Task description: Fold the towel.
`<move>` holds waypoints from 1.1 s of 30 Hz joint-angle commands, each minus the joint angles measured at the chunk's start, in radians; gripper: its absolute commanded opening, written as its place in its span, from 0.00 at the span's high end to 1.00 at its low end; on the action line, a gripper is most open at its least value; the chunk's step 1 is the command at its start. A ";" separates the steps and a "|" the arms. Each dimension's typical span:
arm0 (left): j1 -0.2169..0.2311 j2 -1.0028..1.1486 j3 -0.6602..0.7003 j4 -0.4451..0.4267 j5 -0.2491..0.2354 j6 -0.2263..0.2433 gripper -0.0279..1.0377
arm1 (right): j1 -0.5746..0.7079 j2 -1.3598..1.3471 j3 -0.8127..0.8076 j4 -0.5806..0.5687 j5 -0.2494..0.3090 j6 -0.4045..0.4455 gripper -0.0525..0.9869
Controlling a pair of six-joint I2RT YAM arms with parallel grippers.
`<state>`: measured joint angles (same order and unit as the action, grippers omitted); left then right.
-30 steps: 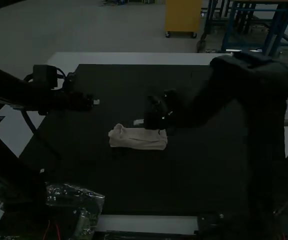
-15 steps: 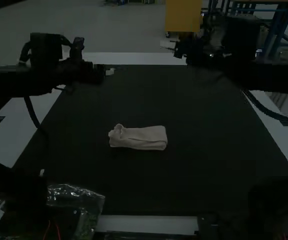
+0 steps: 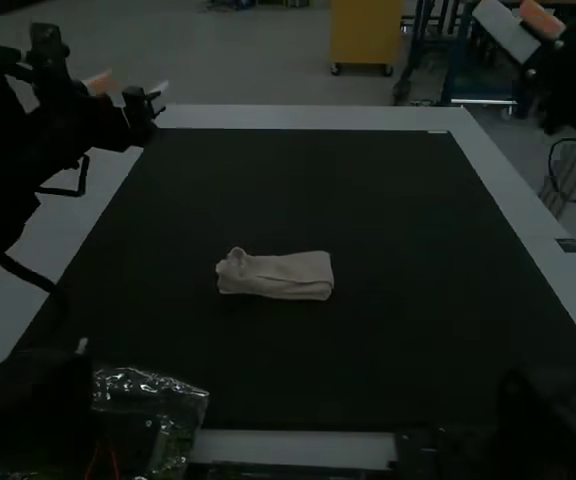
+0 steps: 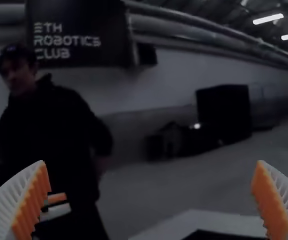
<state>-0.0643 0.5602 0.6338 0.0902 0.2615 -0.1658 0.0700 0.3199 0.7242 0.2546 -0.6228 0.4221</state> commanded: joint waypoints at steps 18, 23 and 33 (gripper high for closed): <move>0.026 -0.560 -0.161 -0.152 -0.151 0.094 0.06 | -0.118 -0.320 -0.046 -0.212 0.429 -0.272 0.06; 0.027 -0.560 -0.355 0.151 -0.153 0.163 0.06 | -0.118 -0.320 -0.289 -0.014 0.525 -0.296 0.06; 0.027 -0.560 -0.553 0.281 -0.153 0.121 0.06 | -0.118 -0.320 -0.589 0.044 0.503 -0.517 0.06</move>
<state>-0.0460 0.0055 0.1005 0.3607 0.1223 -0.0074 -0.0414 0.0078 0.1802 0.2844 -0.1265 0.0219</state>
